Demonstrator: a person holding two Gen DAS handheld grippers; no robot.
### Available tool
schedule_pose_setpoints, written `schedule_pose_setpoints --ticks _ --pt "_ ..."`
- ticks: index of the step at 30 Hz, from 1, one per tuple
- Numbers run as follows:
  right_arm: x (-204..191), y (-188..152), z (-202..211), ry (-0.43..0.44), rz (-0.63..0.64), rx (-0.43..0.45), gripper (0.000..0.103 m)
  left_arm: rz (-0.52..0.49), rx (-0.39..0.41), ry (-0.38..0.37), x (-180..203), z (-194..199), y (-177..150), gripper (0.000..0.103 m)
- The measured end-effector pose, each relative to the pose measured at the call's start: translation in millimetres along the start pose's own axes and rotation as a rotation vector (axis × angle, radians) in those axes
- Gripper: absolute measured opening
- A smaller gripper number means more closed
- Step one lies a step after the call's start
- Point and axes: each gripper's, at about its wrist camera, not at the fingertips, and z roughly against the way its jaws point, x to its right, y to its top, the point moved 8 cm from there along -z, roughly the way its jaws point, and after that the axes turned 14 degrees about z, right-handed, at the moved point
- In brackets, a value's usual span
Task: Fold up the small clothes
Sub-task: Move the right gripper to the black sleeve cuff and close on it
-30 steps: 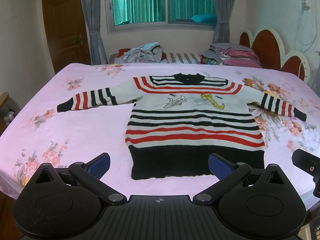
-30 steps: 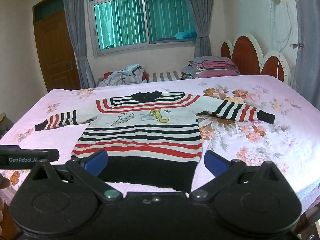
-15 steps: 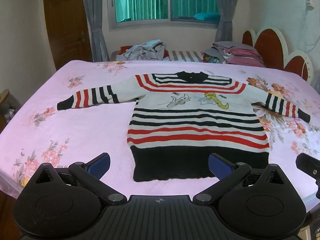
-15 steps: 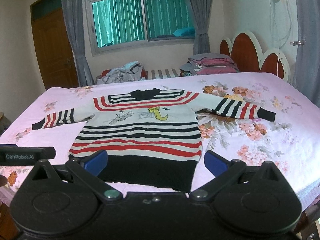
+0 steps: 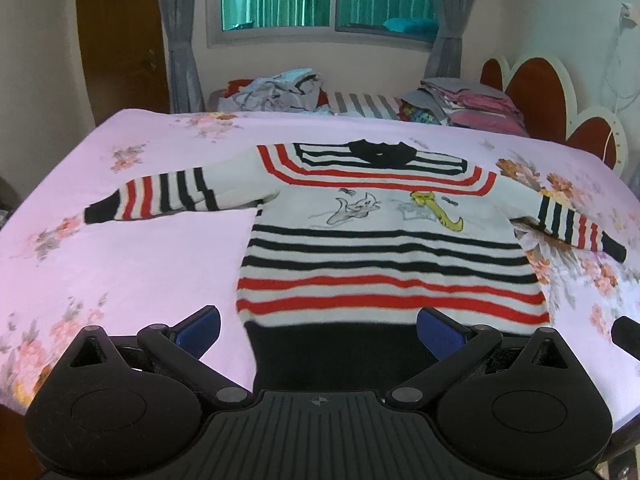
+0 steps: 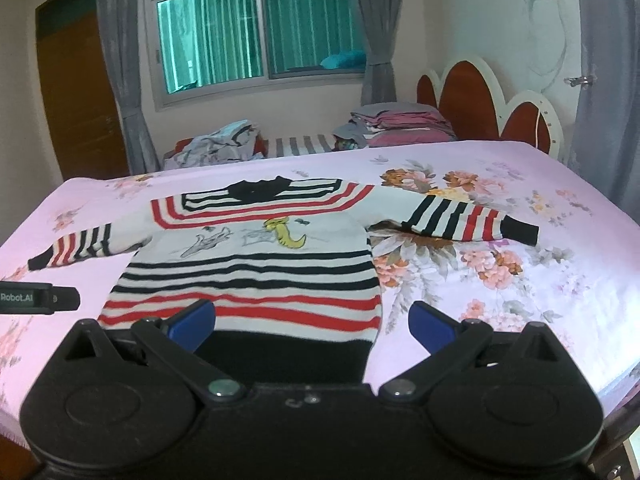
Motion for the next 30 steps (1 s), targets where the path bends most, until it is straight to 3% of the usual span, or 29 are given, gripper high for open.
schedule_pose_setpoints --ticks 22,30 --pt "0 72 -123 -0.12 -0.071 -0.026 0.103 -0.063 -0.047 -0.044 10 -152 102 0.103" --pt "14 79 -155 -0.131 -0.081 -0.047 0.101 -0.088 -0.063 -0.037 21 -185 110 0.103"
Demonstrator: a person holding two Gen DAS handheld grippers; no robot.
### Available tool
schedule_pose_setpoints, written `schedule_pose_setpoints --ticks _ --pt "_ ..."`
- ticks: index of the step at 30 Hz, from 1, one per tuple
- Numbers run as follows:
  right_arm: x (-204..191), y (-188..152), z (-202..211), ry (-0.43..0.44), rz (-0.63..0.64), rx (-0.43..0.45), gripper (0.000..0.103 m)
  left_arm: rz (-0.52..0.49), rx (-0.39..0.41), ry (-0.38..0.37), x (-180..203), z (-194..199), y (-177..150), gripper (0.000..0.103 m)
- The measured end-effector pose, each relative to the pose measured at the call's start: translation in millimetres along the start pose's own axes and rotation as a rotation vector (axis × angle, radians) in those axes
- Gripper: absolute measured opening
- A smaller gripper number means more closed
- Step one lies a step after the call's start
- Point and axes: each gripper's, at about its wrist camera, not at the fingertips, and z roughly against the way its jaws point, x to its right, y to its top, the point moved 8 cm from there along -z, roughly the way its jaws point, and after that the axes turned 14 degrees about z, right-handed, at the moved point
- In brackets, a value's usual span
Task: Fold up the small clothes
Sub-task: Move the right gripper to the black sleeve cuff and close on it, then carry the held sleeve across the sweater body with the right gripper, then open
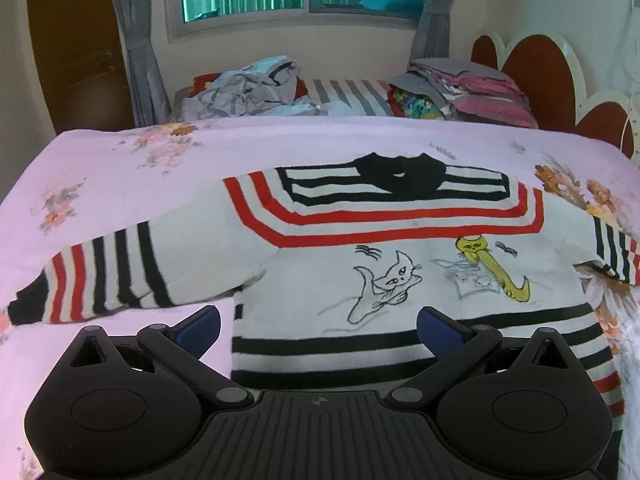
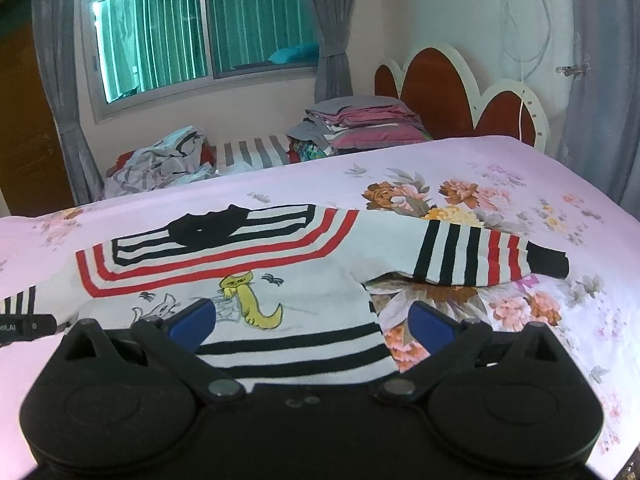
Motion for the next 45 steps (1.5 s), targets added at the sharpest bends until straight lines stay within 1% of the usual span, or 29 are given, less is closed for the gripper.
schedule_pose_setpoints --ticks 3,7,10,13,16,20,25,29,32,34,36,37,38,39,41,42,44,45 --pt "15 -1 -17 0.003 -0.001 -0.016 0.096 0.002 -0.007 -0.003 9 -12 -1 0.103" --pt "43 -5 -45 0.009 -0.019 -0.04 0.091 0.014 -0.016 0.015 25 -27 -3 0.103" --pt "71 -8 -66 0.006 -0.039 -0.062 0.085 0.018 -0.013 0.031 39 -37 -3 0.103" --pt "101 -13 -83 -0.014 -0.064 -0.08 0.085 0.019 -0.009 0.044 53 -49 -3 0.103" --pt "136 -21 -103 -0.043 -0.09 -0.109 0.079 0.041 0.005 0.053 66 -60 -2 0.103" --pt "184 -35 -127 -0.091 -0.147 -0.153 0.079 0.049 -0.003 0.069 82 -76 -2 0.103" --pt "227 -57 -155 -0.149 -0.181 -0.219 0.079 0.036 -0.001 0.086 99 -88 0 0.103" --pt "254 -69 -173 -0.164 -0.249 -0.257 0.077 0.026 -0.002 0.103 103 -93 1 0.103" --pt "270 -74 -186 -0.162 -0.311 -0.267 0.077 0.017 -0.004 0.12 102 -95 1 0.103" --pt "277 -74 -192 -0.158 -0.345 -0.262 0.076 0.018 -0.01 0.126 99 -95 2 0.103" --pt "282 -72 -198 -0.162 -0.361 -0.254 0.074 0.024 -0.015 0.128 96 -96 3 0.103" --pt "284 -71 -200 -0.164 -0.373 -0.243 0.069 0.029 -0.019 0.129 94 -97 3 0.103" --pt "287 -70 -202 -0.171 -0.383 -0.235 0.062 0.036 -0.022 0.13 93 -98 3 0.103" --pt "289 -69 -205 -0.183 -0.387 -0.231 0.058 0.044 -0.027 0.129 92 -99 4 0.103" --pt "292 -66 -206 -0.199 -0.392 -0.214 0.041 0.051 -0.032 0.126 91 -100 4 0.103" --pt "292 -65 -206 -0.205 -0.389 -0.209 0.038 0.051 -0.033 0.122 91 -101 4 0.103" --pt "294 -63 -206 -0.215 -0.378 -0.198 0.026 0.05 -0.035 0.113 92 -102 3 0.103" --pt "294 -61 -204 -0.22 -0.374 -0.19 0.022 0.048 -0.035 0.097 93 -103 3 0.103"
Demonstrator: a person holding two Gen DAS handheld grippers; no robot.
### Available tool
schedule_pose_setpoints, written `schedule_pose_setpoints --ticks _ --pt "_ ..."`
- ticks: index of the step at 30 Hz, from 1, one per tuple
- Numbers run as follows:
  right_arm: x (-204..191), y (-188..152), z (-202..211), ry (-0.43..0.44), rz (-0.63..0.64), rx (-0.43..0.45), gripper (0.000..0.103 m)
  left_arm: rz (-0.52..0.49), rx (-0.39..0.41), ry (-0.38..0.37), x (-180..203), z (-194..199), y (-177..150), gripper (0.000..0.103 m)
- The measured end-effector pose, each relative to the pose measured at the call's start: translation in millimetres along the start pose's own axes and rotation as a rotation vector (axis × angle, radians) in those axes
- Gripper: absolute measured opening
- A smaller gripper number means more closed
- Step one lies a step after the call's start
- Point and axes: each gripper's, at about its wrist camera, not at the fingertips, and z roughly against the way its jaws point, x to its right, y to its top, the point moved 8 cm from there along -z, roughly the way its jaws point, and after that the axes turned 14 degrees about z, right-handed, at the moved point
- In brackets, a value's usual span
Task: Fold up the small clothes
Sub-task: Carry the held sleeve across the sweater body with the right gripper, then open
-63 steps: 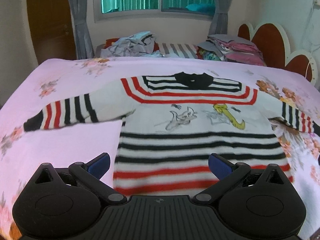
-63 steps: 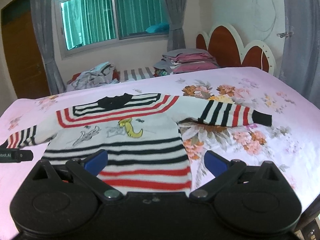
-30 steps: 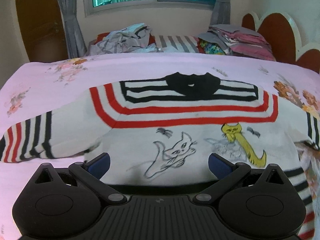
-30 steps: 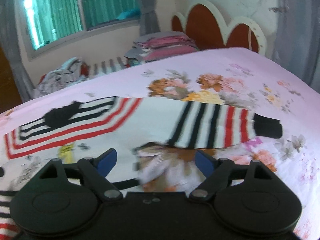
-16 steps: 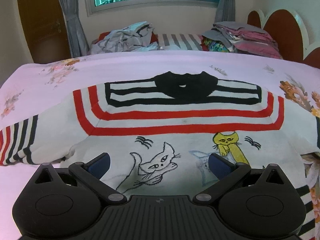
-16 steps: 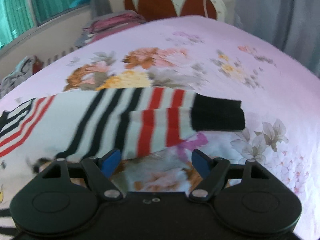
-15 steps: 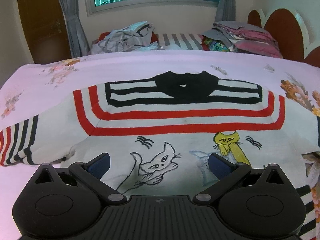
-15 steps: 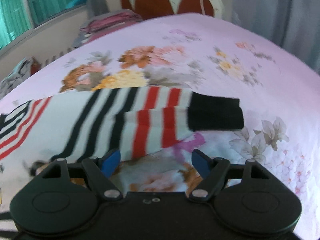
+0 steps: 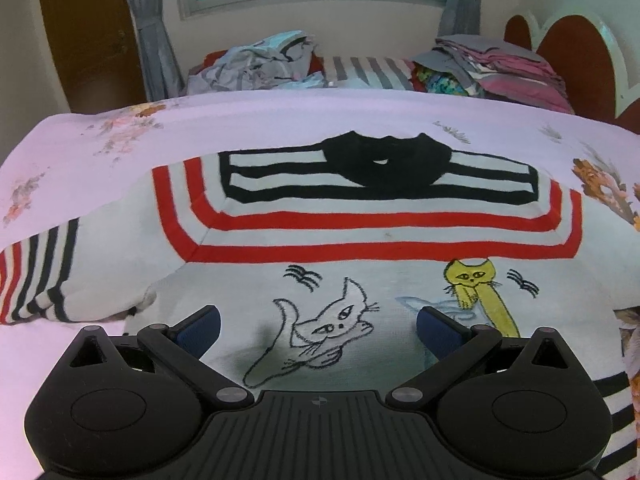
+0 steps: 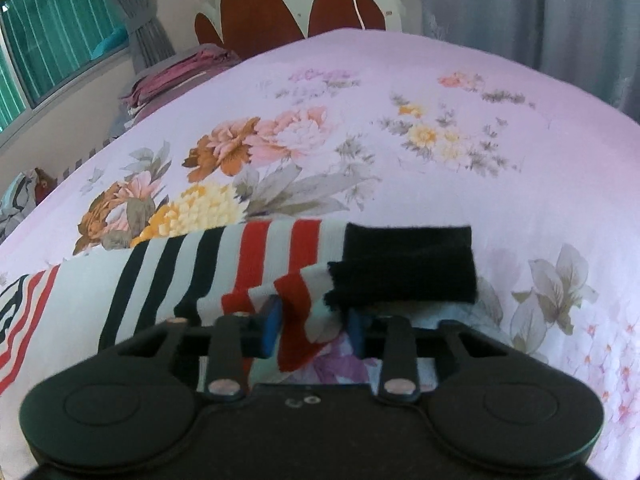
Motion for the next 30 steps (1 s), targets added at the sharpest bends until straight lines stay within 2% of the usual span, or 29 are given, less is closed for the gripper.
schedule_pose_setpoints --ticks 1,2,6,9,13,17,21,23,26,30 --pt "0 2 2 -0.001 0.006 0.011 0.013 0.001 -0.001 -0.02 0 -1 1 0.103" --pt "-2 5 6 0.001 0.014 0.027 0.01 0.006 -0.006 -0.035 1 -2 1 0.103" --pt "-28 26 29 0.043 0.07 0.117 0.009 0.029 -0.02 -0.053 -1 -3 3 0.103" --pt "-74 43 51 0.129 0.149 0.188 0.008 0.037 -0.015 -0.066 -5 -2 9 0.103" --pt "-161 49 78 0.285 0.267 0.242 0.008 0.096 -0.009 -0.096 -19 -2 19 0.103" --pt "-254 30 91 0.461 0.375 0.219 0.008 0.13 -0.015 -0.109 -36 -3 24 0.103" --pt "-325 -7 84 0.582 0.461 0.133 0.008 0.158 -0.011 -0.102 -53 -5 26 0.103" --pt "-347 -26 77 0.625 0.488 0.073 0.014 0.171 -0.013 -0.127 -57 -8 26 0.103" --pt "-365 -46 75 0.658 0.498 0.024 0.023 0.196 -0.063 -0.178 -55 -15 23 0.103" --pt "-354 -45 87 0.647 0.496 0.044 0.043 0.216 -0.162 -0.278 -35 -28 15 0.103"
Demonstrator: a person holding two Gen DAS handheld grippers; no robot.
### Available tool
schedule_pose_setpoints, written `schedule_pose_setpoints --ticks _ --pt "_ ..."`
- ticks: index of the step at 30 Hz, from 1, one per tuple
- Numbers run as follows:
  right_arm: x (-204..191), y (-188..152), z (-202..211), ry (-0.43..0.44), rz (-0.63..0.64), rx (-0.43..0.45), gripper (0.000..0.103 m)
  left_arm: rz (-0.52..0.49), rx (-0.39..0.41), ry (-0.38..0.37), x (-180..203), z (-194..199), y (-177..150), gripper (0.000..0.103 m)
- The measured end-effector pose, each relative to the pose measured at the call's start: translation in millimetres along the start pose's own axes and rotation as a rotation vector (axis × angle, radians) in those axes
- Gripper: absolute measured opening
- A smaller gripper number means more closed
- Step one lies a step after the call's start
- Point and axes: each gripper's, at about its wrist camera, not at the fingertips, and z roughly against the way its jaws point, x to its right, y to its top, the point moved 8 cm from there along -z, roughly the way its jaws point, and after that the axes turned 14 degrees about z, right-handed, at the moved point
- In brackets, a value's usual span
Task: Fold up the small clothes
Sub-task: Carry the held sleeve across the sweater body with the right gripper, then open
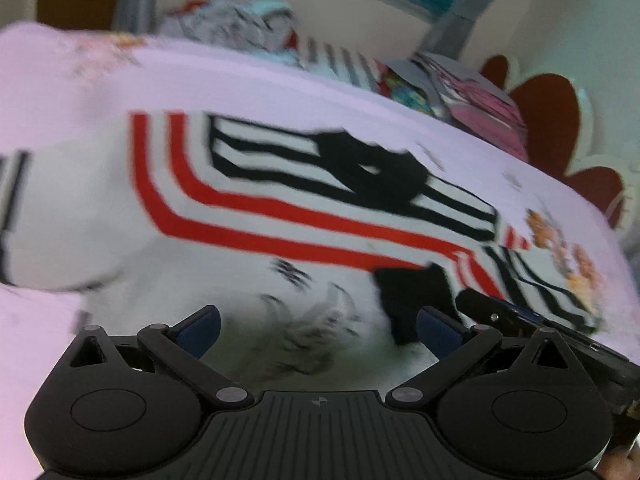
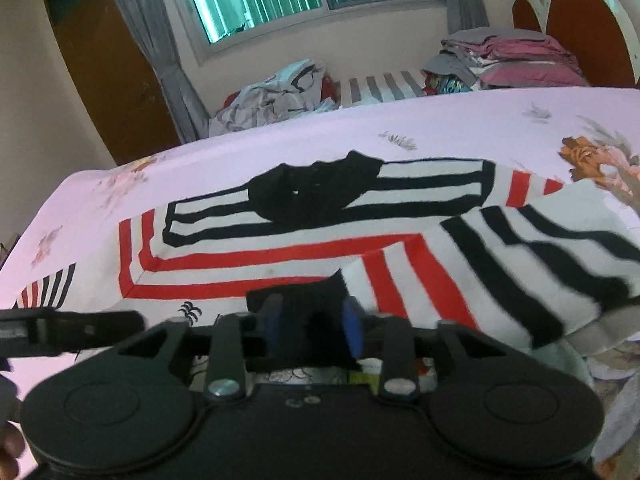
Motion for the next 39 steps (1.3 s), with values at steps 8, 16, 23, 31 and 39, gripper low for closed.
schedule_pose_setpoints --ticks 8,16,23,31,39 --pt "56 -36 57 -0.188 -0.002 0.001 0.059 -0.007 -0.103 -0.115 47 -50 -21 0.102" --pt "105 -72 68 -0.298 -0.096 -0.051 0.059 0.006 -0.116 -0.167 64 -76 -26 0.054" --pt "116 -78 48 -0.323 -0.1 -0.084 0.061 -0.002 -0.103 -0.212 69 -75 -24 0.008" --pt "119 -74 30 -0.289 -0.145 -0.098 0.056 0.04 0.073 -0.259 52 -27 30 0.007" --pt "108 -64 20 -0.295 -0.083 -0.112 0.034 0.092 0.121 -0.084 -35 -22 54 0.007"
